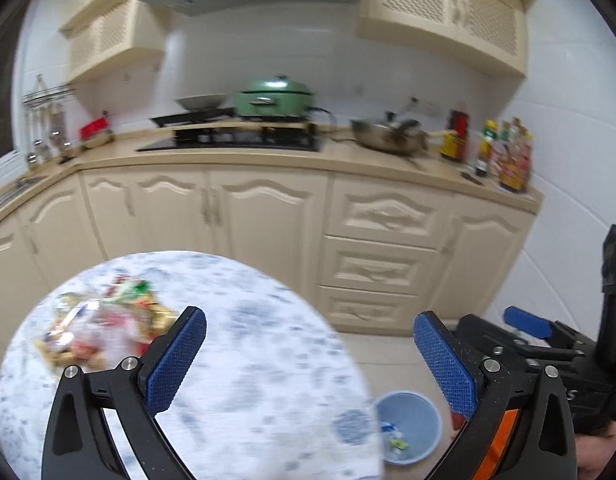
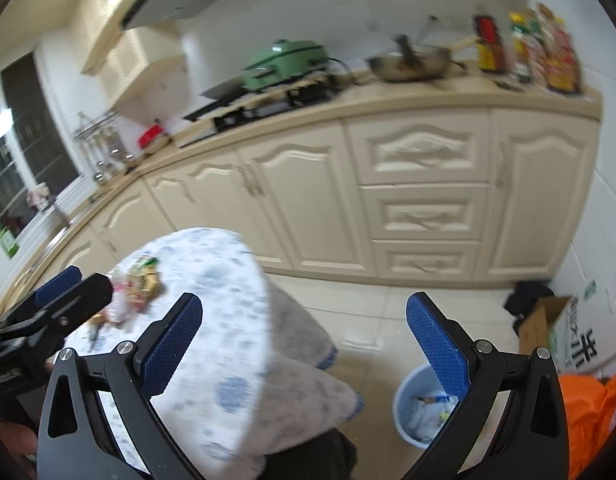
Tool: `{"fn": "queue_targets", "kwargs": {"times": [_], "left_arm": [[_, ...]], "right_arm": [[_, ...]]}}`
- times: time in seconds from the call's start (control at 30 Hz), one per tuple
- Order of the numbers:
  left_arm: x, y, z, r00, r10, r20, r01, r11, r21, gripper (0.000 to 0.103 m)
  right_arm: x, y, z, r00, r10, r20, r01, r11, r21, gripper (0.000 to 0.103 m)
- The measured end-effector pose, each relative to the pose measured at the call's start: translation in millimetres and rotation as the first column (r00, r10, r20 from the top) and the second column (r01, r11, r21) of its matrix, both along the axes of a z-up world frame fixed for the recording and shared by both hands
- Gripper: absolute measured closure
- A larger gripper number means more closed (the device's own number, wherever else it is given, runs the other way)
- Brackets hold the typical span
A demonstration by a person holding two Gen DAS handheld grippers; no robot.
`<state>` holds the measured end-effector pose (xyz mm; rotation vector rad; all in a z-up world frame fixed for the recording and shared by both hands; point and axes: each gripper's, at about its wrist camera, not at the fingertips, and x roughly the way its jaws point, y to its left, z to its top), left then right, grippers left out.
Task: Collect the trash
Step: 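Move both open tools back over the trash on the table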
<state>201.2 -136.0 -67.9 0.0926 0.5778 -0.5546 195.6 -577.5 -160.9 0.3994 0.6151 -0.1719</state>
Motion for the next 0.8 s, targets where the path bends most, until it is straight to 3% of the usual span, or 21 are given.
{"fn": "queue_targets", "kwargs": {"times": [0.37, 0.63, 0.8], "left_arm": [[-36.2, 108.8, 24.2, 0.982, 0.159, 0.101, -0.156, 0.987, -0.037, 0.001], [-61.0, 178.4, 12.8, 0.948, 0.279, 0.151, -0.279, 0.960, -0.019, 0.001], [-52.0, 205.0, -5.1, 0.929, 0.345, 0.138, -0.350, 0.937, 0.018, 0.001]], "right_arm": [[39.9, 110.4, 40.9, 0.975, 0.213, 0.064, -0.207, 0.974, -0.094, 0.000], [74.6, 191.2, 51.0, 0.933, 0.355, 0.065, -0.340, 0.925, -0.167, 0.000], [101.8, 223.5, 36.8, 0.920, 0.391, 0.012, -0.381, 0.902, -0.202, 0.000]]}}
